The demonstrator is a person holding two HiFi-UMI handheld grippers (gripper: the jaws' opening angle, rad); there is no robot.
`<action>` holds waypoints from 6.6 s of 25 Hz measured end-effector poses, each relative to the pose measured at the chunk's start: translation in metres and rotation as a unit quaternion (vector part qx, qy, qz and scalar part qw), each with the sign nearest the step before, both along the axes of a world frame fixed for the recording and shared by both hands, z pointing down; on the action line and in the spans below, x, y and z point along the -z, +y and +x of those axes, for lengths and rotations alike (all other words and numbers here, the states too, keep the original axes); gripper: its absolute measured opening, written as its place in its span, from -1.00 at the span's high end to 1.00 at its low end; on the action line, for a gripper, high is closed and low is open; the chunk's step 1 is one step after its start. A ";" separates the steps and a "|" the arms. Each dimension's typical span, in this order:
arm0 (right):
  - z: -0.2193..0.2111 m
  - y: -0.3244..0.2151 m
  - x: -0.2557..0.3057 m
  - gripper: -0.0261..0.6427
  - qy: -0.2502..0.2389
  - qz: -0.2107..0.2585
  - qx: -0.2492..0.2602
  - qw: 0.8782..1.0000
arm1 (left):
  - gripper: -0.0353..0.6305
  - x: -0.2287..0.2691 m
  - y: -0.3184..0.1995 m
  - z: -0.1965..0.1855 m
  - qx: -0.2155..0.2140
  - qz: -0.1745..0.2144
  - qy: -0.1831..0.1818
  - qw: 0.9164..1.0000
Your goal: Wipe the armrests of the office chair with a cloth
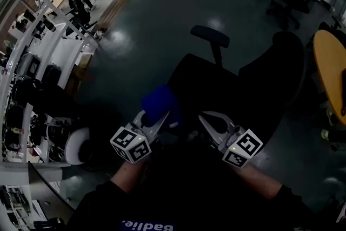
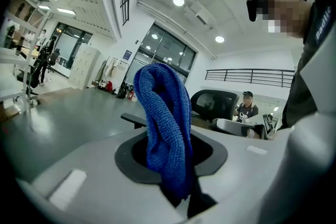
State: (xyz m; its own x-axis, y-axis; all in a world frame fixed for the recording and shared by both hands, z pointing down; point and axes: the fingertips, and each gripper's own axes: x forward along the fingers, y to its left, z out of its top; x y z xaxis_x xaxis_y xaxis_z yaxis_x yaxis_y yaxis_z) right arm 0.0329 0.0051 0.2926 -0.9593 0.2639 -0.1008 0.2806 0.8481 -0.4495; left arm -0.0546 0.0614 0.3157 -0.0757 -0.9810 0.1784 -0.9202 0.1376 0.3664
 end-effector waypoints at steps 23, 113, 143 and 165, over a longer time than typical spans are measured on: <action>-0.101 -0.031 -0.014 0.92 0.062 0.074 -0.162 0.982 | 0.52 -0.006 -0.075 -0.194 -0.107 0.013 -0.065 0.992; -0.168 -0.389 -0.263 0.95 0.333 0.097 -0.431 0.833 | 0.53 -0.194 -0.455 -0.237 -0.300 -0.216 -0.347 0.862; -0.168 -0.384 -0.265 0.95 0.337 0.083 -0.432 0.833 | 0.53 -0.190 -0.449 -0.083 -0.400 -0.151 -0.310 0.849; -0.173 -0.389 -0.270 0.95 0.351 0.105 -0.416 0.832 | 0.52 -0.178 -0.371 -0.279 -0.251 -0.224 -0.330 0.882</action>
State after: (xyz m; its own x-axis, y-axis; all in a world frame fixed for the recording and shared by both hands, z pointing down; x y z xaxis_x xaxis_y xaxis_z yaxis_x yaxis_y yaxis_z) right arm -0.1396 -0.3835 0.5628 -0.6215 -0.5805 0.5261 -0.7127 0.6978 -0.0720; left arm -0.3332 -0.3094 0.4935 0.1154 -0.7628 0.6362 -0.8990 -0.3526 -0.2596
